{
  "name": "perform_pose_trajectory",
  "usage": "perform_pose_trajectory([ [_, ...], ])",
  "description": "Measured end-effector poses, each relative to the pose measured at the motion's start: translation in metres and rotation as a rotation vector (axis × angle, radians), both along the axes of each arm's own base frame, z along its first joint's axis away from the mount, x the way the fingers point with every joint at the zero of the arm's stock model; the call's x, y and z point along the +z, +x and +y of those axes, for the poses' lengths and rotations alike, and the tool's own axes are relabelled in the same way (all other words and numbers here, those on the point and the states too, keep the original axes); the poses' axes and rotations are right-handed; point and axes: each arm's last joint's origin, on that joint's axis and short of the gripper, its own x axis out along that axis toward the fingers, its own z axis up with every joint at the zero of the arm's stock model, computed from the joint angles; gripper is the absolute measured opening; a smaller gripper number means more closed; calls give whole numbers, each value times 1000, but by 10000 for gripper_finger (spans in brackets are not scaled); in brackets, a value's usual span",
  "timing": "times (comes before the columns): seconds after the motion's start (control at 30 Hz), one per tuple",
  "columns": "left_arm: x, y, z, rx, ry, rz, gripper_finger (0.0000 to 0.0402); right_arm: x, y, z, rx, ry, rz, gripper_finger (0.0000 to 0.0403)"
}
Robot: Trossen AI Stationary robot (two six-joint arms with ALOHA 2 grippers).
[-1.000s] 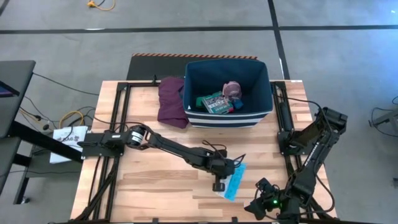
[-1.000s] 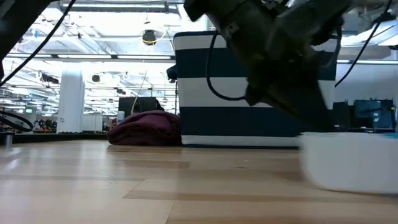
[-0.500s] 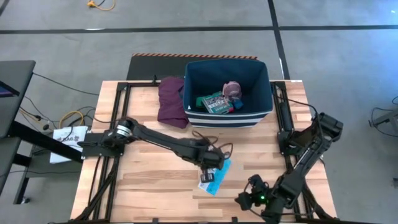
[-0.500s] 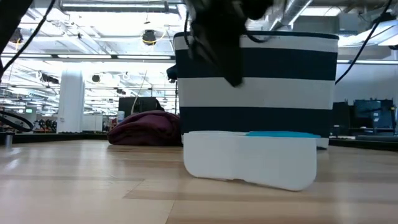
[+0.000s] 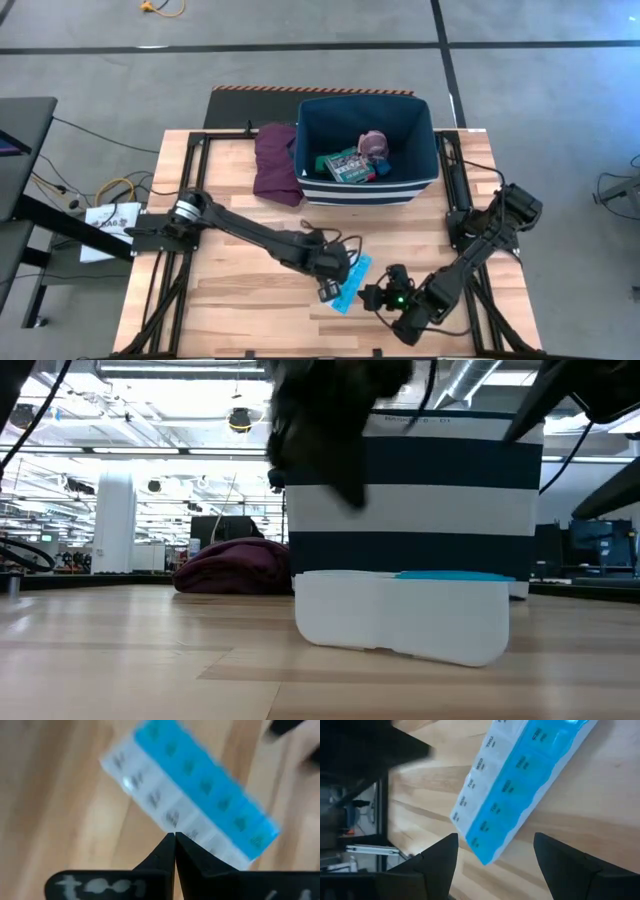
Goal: Pick & place medical supplies in basket/bin
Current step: Put the white and blue medicine organizer into the blue organizer
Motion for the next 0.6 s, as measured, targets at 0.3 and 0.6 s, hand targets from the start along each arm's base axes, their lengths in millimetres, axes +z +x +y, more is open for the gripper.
perform_pose_trajectory([
  [0.3,-54,-14,-9,-71,-119,-13,0,1,6,-3,-1,40,10,255],
  [0.6,-47,-14,-6,-114,-91,-68,0,-2,6,-8,1,29,66,255],
])
